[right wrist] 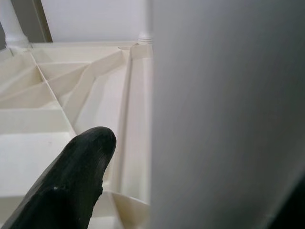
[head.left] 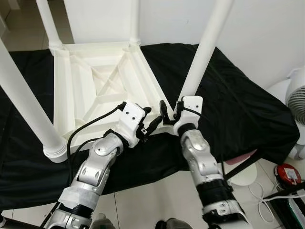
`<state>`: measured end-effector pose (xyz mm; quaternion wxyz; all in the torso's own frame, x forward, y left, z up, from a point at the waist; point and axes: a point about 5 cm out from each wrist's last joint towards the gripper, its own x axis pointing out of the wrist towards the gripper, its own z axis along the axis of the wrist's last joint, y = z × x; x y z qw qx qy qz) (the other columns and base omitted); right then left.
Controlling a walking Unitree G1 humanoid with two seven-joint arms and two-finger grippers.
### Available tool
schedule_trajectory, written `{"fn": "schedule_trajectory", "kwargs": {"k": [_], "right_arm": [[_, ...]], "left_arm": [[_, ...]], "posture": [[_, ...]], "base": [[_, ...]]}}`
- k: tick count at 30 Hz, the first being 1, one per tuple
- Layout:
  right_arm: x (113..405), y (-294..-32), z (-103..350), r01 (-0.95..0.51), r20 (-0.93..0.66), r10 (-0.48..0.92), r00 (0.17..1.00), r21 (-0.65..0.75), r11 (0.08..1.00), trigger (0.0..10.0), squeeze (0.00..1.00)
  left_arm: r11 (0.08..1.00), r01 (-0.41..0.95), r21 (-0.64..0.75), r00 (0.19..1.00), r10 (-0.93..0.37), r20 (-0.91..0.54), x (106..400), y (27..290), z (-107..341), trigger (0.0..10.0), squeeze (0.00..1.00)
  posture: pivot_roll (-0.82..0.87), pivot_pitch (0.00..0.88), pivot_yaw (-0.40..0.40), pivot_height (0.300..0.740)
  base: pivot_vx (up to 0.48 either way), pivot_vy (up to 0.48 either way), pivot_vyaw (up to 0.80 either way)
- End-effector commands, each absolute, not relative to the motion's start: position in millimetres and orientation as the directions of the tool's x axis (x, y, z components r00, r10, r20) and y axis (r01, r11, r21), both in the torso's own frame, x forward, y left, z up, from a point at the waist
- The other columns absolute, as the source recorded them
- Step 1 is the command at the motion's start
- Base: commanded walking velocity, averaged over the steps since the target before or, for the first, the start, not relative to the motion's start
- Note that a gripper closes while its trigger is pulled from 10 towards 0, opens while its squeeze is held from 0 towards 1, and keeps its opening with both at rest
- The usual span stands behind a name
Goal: Building children table
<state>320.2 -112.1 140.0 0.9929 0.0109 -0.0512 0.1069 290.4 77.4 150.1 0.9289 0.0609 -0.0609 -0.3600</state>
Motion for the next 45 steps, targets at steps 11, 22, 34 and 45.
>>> {"fn": "schedule_trajectory", "kwargs": {"k": [11,22,34,45], "right_arm": [[317.4,-139.6,137.5,-0.544,0.05,0.552,0.832,-0.116,0.831,10.0,0.0],[327.3,-137.2,131.2,-0.671,-0.037,0.676,0.736,-0.174,0.721,10.0,0.0],[347.9,-129.8,125.2,-0.663,-0.09,0.657,0.748,-0.153,0.733,4.5,0.0],[349.0,-131.5,112.5,-0.668,-0.13,0.658,0.742,-0.057,0.742,0.0,0.0]], "left_arm": [[0.707,0.691,0.15,0.706,-0.705,0.071,291.9,72.6,155.5,10.0,0.0],[0.625,0.758,0.185,0.635,-0.772,0.01,279.9,76.2,146.2,10.0,0.0],[0.624,0.753,0.209,0.646,-0.761,-0.058,276.4,81.4,131.3,10.0,0.0],[0.63,0.746,0.213,0.654,-0.755,-0.056,277.3,81.3,132.5,10.0,0.0]], "posture": [[0.06,0.0,-0.048,0.74],[0.08,0.0,-0.045,0.74],[0.12,0.0,-0.051,0.74],[0.12,0.0,-0.053,0.74]], "base": [[0.0,0.0,0.0],[0.0,0.0,0.0],[0.0,0.0,0.0],[0.0,0.0,0.0]]}}
